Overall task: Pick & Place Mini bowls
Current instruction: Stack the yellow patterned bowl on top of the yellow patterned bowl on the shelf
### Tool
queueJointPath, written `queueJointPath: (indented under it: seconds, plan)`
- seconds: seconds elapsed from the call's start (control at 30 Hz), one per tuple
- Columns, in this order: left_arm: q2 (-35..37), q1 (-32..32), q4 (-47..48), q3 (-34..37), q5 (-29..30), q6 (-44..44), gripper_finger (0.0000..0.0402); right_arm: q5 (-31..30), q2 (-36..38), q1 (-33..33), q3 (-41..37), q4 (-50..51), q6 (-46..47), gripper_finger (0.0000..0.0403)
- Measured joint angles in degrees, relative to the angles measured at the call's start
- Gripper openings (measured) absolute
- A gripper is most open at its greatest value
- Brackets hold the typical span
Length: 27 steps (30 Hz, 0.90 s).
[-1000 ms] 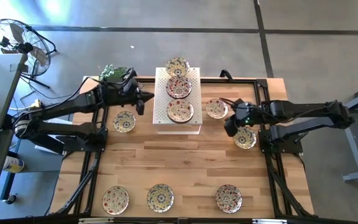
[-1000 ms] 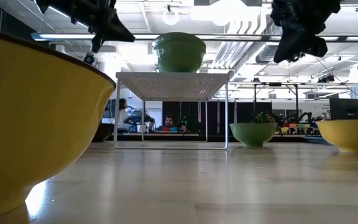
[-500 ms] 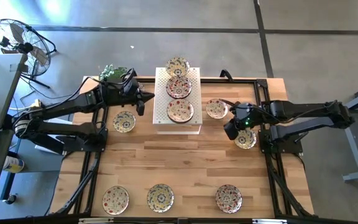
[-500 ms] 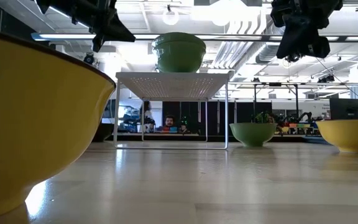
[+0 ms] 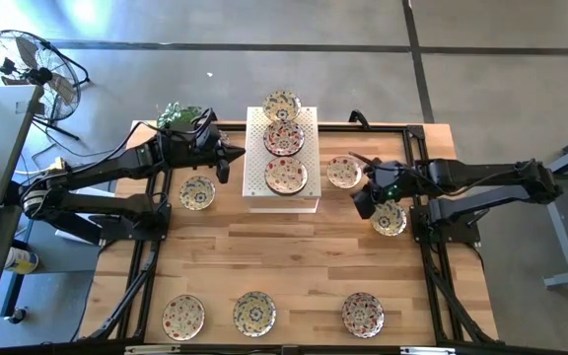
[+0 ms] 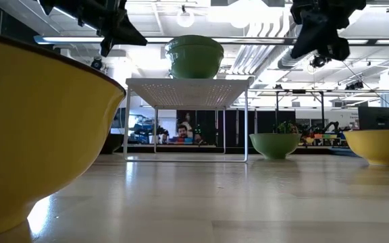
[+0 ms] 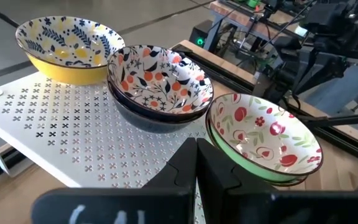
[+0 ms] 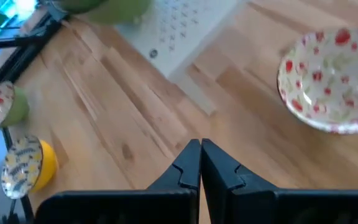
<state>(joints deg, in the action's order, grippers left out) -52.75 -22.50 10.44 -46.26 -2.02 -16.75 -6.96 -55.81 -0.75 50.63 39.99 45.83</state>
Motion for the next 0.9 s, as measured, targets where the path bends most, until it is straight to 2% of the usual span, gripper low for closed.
queueJointPath:
  seconds: [0.17, 0.33, 0.5, 0.7, 0.9]
  plan:
    - [0.00, 0.00, 0.00, 0.00, 0.02, 0.00, 0.0001, 1.81, 0.10, -0.76, 0.00, 2.07, -7.88, 0.0000]
    - [0.00, 0.00, 0.02, -0.02, -0.01, -0.02, 0.0001, -0.12, -0.14, -0.52, 0.00, 15.67, -12.10, 0.0007]
    - [0.00, 0.00, 0.02, -0.02, -0.02, -0.02, 0.0001, -1.99, -1.53, -2.70, 0.00, 24.63, -19.19, 0.0060]
    - [-0.02, 0.02, 0.07, -0.07, -0.01, -0.02, 0.0001, 9.43, -8.67, -12.58, 0.00, 22.40, -36.28, 0.0130]
    - [-0.02, 0.01, 0.07, -0.07, -0.06, -0.02, 0.0001, 12.07, -17.52, -17.87, -0.02, 25.26, -53.90, 0.0158]
